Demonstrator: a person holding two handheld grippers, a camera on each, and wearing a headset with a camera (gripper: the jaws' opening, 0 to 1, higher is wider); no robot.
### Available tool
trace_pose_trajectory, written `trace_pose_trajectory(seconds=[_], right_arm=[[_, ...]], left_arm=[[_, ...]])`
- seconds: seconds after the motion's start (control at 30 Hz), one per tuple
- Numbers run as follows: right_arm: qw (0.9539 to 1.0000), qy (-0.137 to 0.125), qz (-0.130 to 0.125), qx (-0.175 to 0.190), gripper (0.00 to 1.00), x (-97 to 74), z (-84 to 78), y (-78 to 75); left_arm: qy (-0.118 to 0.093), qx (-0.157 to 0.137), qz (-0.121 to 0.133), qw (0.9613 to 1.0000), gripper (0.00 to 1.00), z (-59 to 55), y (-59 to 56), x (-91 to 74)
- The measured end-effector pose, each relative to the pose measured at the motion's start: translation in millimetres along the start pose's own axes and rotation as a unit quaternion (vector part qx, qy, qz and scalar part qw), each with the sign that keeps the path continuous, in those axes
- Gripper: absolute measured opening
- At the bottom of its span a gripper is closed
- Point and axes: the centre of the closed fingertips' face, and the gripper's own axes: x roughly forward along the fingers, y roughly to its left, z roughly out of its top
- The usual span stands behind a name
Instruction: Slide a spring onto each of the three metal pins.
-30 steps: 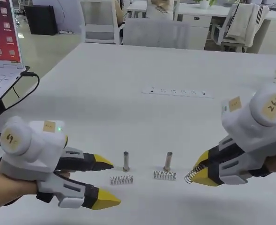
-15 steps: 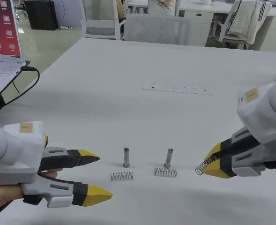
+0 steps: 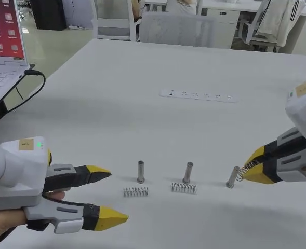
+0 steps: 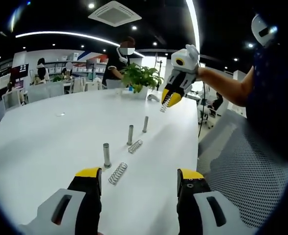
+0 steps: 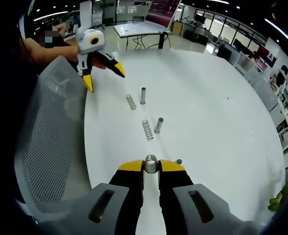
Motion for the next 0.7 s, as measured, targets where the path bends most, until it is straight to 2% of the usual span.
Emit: trace_pose_trajectory(seconds=[0.33, 0.53, 0.7], right_arm=[[0.9991, 0.034, -0.021, -0.011, 0.09, 3.8, -10.8, -29.4], [0.9988, 0.041, -0.021, -0.015, 0.09, 12.4, -9.1, -40.3], [0.998, 0.059, -0.012, -0.021, 0.09, 22.5, -11.2, -44.4]], left_arm=[[0.002, 0.0, 0.007, 1.0, 0.61, -0.9, 2.8, 0.9], [0.003, -0.005, 0.013, 0.9999, 0.64, -3.3, 4.2, 0.1], [0.001, -0.006, 0.014, 0.9999, 0.66, -2.9, 4.0, 0.1]])
